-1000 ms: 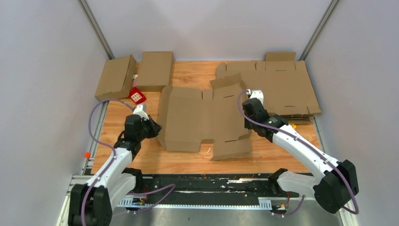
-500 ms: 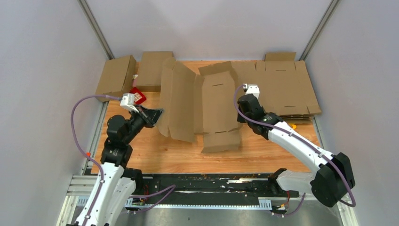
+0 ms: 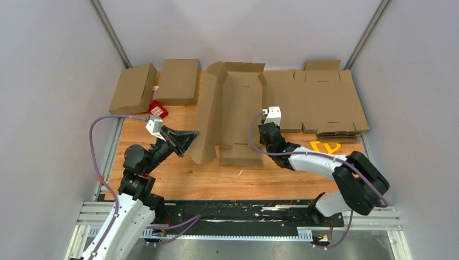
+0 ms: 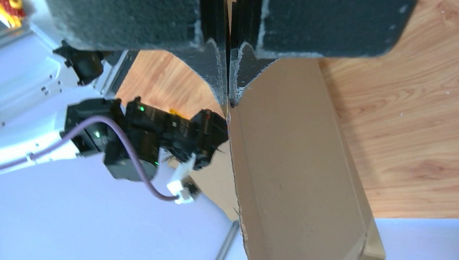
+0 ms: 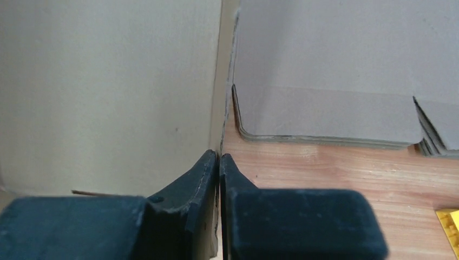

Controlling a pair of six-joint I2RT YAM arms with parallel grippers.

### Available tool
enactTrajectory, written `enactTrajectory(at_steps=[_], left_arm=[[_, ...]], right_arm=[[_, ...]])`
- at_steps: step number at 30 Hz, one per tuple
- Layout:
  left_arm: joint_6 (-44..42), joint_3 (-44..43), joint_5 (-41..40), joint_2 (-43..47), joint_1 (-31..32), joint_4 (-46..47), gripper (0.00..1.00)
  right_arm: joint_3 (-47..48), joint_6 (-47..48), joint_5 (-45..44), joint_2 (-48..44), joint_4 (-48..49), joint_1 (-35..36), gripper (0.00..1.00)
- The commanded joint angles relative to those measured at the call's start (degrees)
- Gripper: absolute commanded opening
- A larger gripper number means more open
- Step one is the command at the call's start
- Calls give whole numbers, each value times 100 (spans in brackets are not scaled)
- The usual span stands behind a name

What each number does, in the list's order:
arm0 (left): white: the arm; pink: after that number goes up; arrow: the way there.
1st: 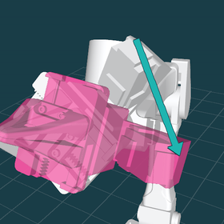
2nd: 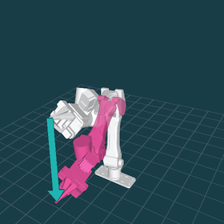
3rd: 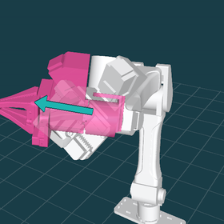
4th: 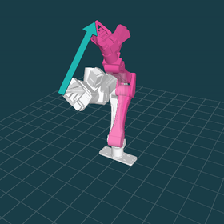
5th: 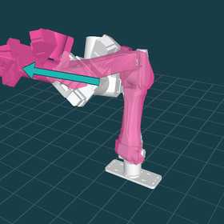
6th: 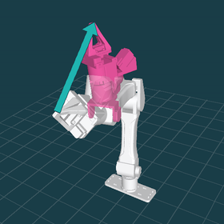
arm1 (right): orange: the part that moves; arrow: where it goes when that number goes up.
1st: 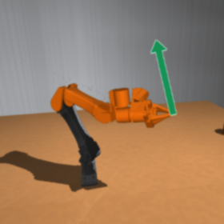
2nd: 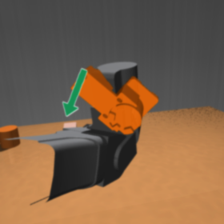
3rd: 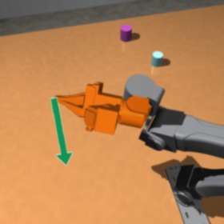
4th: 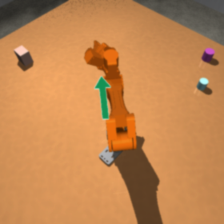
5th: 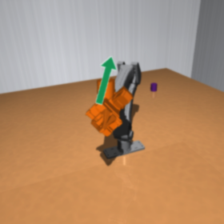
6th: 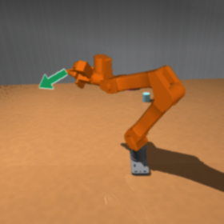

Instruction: Fold the paper box

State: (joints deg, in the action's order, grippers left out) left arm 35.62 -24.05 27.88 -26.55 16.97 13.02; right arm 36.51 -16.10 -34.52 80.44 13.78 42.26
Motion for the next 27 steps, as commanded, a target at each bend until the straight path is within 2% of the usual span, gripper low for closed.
enactTrajectory(at_steps=[1,2,4,6,8,11,14,20,21,25,27], left_arm=[[-765,51,143,172,400,-111,0],[-789,80,146,222,473,-101,0],[-878,119,81,316,620,-121,0],[-929,120,97,330,709,-158,0],[-982,97,73,319,781,-243,0],[-1052,112,-51,343,824,-440,0],[-1096,144,-237,413,842,-629,0],[-1062,387,-343,601,843,-806,0],[-1028,458,-322,659,843,-777,0],[-948,608,-444,867,843,-790,0],[-963,604,-519,940,843,-869,0]], right_arm=[[795,-12,-38,434,-523,-16,10],[849,13,94,494,-651,-16,11],[755,-23,356,442,-570,-31,27],[544,-90,687,236,-355,-94,38],[360,-134,976,-7,-224,-200,44],[434,-202,1310,-224,-422,-490,46],[713,-315,1632,-227,-872,-833,43],[875,-370,1755,-420,-1091,-1052,43],[973,-390,1742,-419,-1218,-1057,40],[1496,-375,1689,-364,-1880,-1058,14],[1673,-282,1627,-378,-2020,-1062,5]])
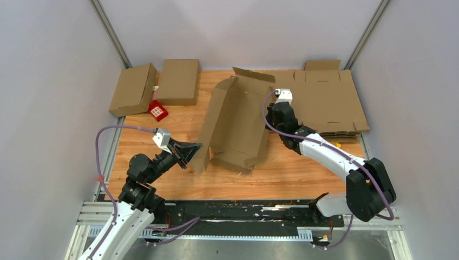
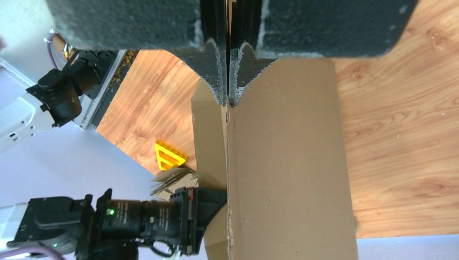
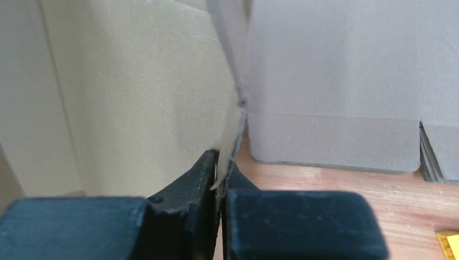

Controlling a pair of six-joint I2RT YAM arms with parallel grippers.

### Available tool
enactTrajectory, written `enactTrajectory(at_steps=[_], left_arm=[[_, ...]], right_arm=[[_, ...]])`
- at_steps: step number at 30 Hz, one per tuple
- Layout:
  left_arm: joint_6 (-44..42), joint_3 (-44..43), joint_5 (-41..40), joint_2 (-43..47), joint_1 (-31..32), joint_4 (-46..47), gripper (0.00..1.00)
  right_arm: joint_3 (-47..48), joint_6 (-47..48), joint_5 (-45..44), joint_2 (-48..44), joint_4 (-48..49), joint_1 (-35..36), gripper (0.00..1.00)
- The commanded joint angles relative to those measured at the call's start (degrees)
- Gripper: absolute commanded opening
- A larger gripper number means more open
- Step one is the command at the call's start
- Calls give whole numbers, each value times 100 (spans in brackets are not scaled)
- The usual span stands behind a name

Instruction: Fold the paper box

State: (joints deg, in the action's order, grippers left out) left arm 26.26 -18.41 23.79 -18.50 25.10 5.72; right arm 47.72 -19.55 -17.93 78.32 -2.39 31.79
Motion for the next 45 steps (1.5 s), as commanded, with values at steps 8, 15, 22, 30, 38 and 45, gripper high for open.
enactTrajectory(at_steps=[8,15,22,30,38,45], left_arm=[[-96,158,-556,260,30,-474,15],[-55,285,-1322,336,30,-779,52],[-146,38,-1612,-4,30,-598,53],[-236,-492,-1566,6,30,-598,47],[-418,-334,-811,-161,30,-115,0],[-399,4,-435,-147,30,448,0]], right_arm=[[656,1046,-115,-539,-181,-6,0],[-682,1662,327,-1343,1629,66,0],[-921,1853,243,-1539,1736,82,1],[-1026,1794,237,-1620,1804,98,2],[-966,1164,527,-1739,1081,95,29],[-1393,828,1046,-2273,100,106,66]])
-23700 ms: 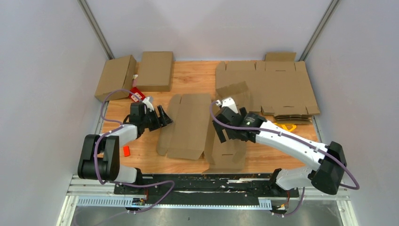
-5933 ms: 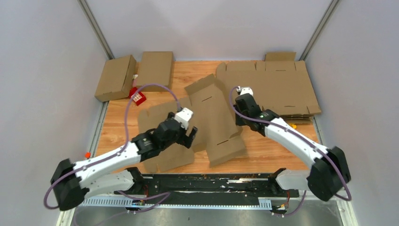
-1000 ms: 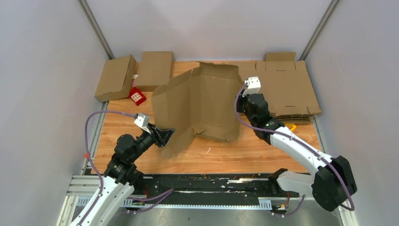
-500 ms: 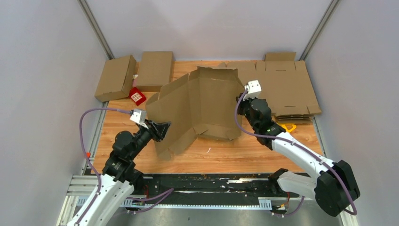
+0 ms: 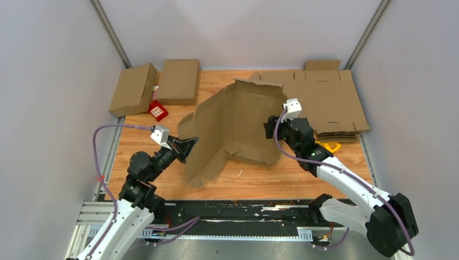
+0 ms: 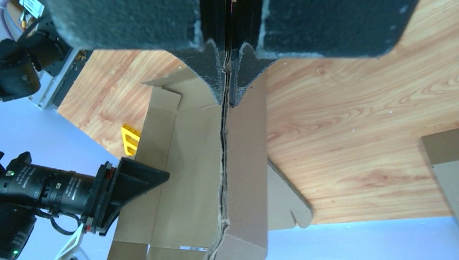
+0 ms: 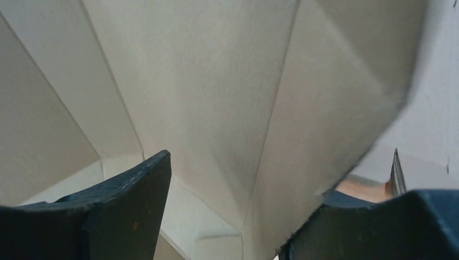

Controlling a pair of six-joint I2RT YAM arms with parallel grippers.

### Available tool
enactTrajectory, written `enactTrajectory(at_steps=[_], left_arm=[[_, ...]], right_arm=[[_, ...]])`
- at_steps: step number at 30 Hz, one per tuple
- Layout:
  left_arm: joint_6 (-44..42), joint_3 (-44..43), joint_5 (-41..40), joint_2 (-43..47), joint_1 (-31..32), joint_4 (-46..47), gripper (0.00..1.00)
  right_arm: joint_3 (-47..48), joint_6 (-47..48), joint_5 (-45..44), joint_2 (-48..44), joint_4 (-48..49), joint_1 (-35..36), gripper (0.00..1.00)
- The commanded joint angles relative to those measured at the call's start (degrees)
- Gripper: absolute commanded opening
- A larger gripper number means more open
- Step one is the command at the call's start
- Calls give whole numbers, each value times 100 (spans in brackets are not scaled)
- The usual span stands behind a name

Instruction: Fold the paper box

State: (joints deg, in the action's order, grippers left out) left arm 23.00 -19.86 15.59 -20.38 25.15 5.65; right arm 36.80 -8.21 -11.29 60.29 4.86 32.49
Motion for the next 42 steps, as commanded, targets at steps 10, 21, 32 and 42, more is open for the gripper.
enactTrajectory(at_steps=[10,21,32,42], left_arm=[[246,363,818,178,25,1089,0],[227,931,1061,420,25,1562,0],[97,924,868,711,25,1216,0],[-43,743,-224,936,28,313,0]], right_arm=[[-792,-601,1400,-358,-724,192,82],[-756,-438,585,210,-641,593,92],[-609,-45,546,889,-669,1143,100],[-400,-430,-169,1056,-189,1196,100]])
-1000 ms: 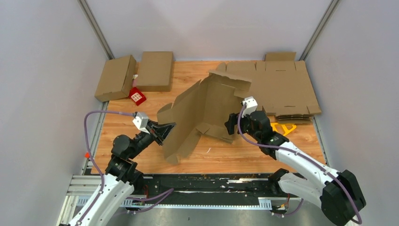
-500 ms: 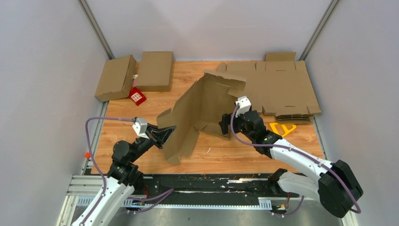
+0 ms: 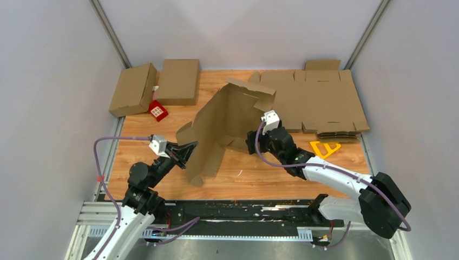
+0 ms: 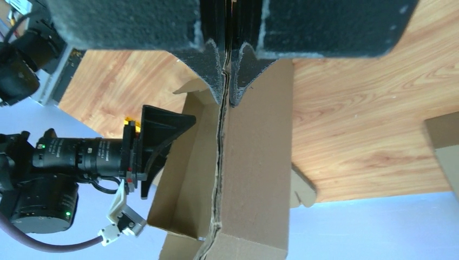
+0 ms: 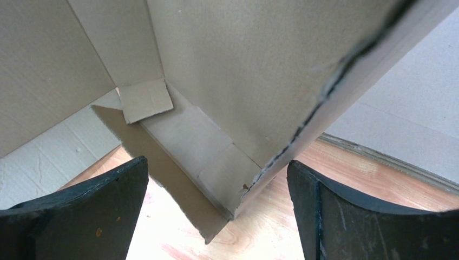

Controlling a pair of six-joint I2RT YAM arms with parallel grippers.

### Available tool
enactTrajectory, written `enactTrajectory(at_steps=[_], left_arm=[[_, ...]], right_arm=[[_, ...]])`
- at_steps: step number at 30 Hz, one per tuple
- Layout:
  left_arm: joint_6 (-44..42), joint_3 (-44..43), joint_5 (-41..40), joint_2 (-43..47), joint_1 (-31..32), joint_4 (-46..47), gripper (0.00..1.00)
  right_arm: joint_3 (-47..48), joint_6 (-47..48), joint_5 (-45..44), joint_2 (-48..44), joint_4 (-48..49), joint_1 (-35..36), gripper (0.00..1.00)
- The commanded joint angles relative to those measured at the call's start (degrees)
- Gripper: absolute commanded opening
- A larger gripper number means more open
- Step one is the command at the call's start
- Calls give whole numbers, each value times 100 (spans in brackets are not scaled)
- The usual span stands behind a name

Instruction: Fold the paper box

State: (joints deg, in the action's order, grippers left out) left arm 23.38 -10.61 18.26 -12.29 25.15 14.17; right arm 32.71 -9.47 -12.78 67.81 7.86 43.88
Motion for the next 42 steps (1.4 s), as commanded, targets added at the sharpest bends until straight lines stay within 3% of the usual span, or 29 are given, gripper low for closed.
enactTrajectory(at_steps=[1,9,20,30,37,42], left_arm=[[-99,-172,-497,183,26,-546,0],[-229,-164,-991,657,30,-955,0],[-255,-196,-681,322,25,-788,0],[-201,-174,-359,79,25,-549,0],[-209,-181,-430,89,28,-604,0],[-158,-171,-375,92,25,-582,0]], right_arm=[[35,-339,7,337,-396,39,100],[-353,-905,-113,270,369,-426,100],[-1112,-253,969,-562,887,-533,100],[-332,96,-91,569,53,499,100],[129,53,-531,1343,-370,700,100],[130,-19,-377,1362,-148,705,100]])
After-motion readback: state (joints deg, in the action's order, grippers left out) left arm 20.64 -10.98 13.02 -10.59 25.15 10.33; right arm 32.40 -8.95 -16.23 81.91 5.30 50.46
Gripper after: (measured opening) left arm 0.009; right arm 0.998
